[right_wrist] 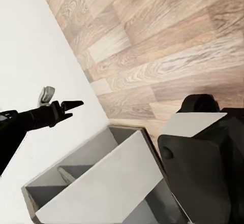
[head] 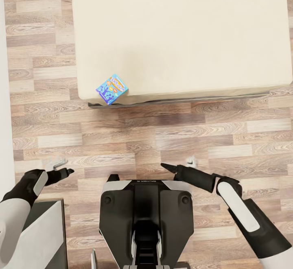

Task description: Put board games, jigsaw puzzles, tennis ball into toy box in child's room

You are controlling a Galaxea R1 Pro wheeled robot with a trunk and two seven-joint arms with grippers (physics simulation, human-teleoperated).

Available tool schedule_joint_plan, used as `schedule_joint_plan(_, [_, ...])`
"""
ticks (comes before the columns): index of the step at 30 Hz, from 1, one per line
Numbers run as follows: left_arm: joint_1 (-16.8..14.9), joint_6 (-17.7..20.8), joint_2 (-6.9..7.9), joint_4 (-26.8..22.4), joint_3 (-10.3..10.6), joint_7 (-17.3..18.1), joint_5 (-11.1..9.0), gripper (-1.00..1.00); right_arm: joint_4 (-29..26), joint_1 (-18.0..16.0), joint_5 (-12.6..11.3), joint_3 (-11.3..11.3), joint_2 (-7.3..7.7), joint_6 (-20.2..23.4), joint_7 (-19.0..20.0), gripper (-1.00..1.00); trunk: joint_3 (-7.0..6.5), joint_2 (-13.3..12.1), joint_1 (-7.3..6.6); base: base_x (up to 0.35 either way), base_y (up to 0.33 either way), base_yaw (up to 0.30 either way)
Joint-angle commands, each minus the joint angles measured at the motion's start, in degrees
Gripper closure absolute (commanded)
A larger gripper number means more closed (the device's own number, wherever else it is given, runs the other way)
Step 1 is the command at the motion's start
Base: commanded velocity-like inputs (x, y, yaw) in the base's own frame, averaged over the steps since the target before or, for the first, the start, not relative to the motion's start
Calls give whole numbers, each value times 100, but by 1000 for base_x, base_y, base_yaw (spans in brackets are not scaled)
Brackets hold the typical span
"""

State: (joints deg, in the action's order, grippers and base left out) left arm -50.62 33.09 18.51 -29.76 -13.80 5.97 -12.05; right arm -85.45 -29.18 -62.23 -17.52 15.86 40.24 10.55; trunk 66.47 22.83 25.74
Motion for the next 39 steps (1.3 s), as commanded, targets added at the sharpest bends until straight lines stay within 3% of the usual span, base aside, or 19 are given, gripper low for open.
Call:
schedule_joint_plan(1, [6, 24, -2, -5, -29, 36, 2, -100, 29, 27, 88, -42, 11, -139, 174, -100, 5, 9, 4, 0, 0, 0])
schedule_joint_plan(2, [26, -12, 0, -5, -26, 89, 1, -100, 81, 76, 261, -105, 25, -418, 530, -100, 5, 9, 4, 0, 0, 0])
schedule_joint_plan(6, [103, -123, 7, -4, -25, 327, 4, -100, 188, 129, 616, -176, 2, -868, 1337, -100, 5, 9, 4, 0, 0, 0])
schedule_joint_plan(7, [132, -166, 12, -5, -22, 496, 6, -100, 345, 143, 793, -186, -18, -1037, 1660, -100, 5, 9, 4, 0, 0, 0])
schedule_joint_plan(9, [157, -201, 17, -9, -18, 763, 15, -100, 750, 154, 1029, -181, -62, -1280, 1942, -100, 5, 9, 4, 0, 0, 0])
schedule_joint_plan(11, [170, -220, 16, -10, -5, 964, 64, -100, 1142, 160, 1176, -175, -141, -1540, 2087, -100, 5, 9, 4, 0, 0, 0])
schedule_joint_plan(16, [180, -230, 12, -11, 110, 1152, 255, -100, 1505, 165, 1307, -174, -343, -1966, 2193, -100, 5, 9, 4, 0, 0, 0])
schedule_joint_plan(26, [184, -206, -7, -18, 186, 1243, 352, -100, 1774, 168, 1306, -189, -692, -2876, 2230, -100, 5, 9, 4, 0, 0, 0])
schedule_joint_plan(30, [184, -191, -15, -20, 191, 1257, 359, -100, 2261, 167, 1248, -152, -822, -3046, 2369, -100, 5, 9, 4, 0, 0, 0])
schedule_joint_plan(39, [184, -173, -12, -26, 403, 1277, 362, -100, 3508, 117, 764, 173, -944, -3099, 3607, -100, 5, 9, 4, 0, 0, 0])
